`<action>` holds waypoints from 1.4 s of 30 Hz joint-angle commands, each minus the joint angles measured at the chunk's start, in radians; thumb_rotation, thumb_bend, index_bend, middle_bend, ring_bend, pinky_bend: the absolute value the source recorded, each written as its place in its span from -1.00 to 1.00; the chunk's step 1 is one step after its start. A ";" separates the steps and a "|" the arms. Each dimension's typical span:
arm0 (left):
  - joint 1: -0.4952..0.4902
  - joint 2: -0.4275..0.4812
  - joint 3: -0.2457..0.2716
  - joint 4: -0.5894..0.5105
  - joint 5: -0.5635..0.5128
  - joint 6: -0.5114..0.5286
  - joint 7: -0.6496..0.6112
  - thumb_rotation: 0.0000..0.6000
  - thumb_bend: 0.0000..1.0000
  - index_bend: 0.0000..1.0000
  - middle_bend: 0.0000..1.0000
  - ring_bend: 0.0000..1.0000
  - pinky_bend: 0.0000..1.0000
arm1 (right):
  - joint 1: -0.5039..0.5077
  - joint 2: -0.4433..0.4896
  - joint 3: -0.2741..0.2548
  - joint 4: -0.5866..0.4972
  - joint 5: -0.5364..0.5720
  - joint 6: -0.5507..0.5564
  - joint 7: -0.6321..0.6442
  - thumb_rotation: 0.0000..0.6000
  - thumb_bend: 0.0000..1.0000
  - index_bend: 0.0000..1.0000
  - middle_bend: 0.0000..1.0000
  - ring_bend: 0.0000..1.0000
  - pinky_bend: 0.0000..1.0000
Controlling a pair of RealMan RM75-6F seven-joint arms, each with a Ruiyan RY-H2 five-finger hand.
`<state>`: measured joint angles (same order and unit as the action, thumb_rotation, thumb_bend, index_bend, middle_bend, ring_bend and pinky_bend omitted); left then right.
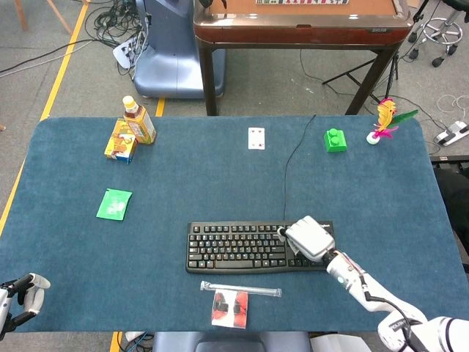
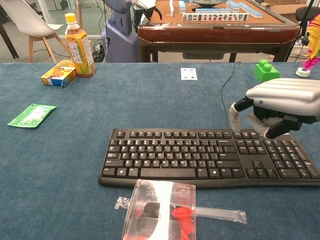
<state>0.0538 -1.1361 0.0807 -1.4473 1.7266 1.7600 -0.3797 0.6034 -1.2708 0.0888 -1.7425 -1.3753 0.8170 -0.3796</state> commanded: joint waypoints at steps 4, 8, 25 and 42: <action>0.000 0.006 -0.003 -0.001 -0.010 -0.006 -0.011 1.00 -0.10 0.19 0.64 0.46 1.00 | 0.054 -0.083 0.012 0.039 0.100 -0.034 -0.084 1.00 1.00 -0.10 1.00 1.00 1.00; 0.002 0.008 -0.005 0.001 -0.013 -0.007 -0.018 1.00 -0.10 0.20 0.64 0.46 1.00 | 0.073 -0.117 0.005 0.052 0.141 -0.033 -0.120 1.00 1.00 -0.10 1.00 1.00 1.00; 0.004 0.010 -0.010 -0.001 -0.016 -0.010 -0.022 1.00 -0.10 0.22 0.64 0.46 1.00 | 0.113 -0.155 -0.027 0.085 0.212 -0.017 -0.144 1.00 1.00 -0.10 1.00 1.00 1.00; 0.011 0.021 -0.014 -0.005 -0.016 0.004 -0.040 1.00 -0.11 0.22 0.64 0.46 1.00 | 0.146 -0.201 -0.048 0.123 0.240 -0.012 -0.149 1.00 1.00 -0.10 1.00 1.00 1.00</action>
<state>0.0647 -1.1154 0.0666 -1.4524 1.7104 1.7637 -0.4201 0.7483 -1.4713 0.0419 -1.6207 -1.1362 0.8050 -0.5277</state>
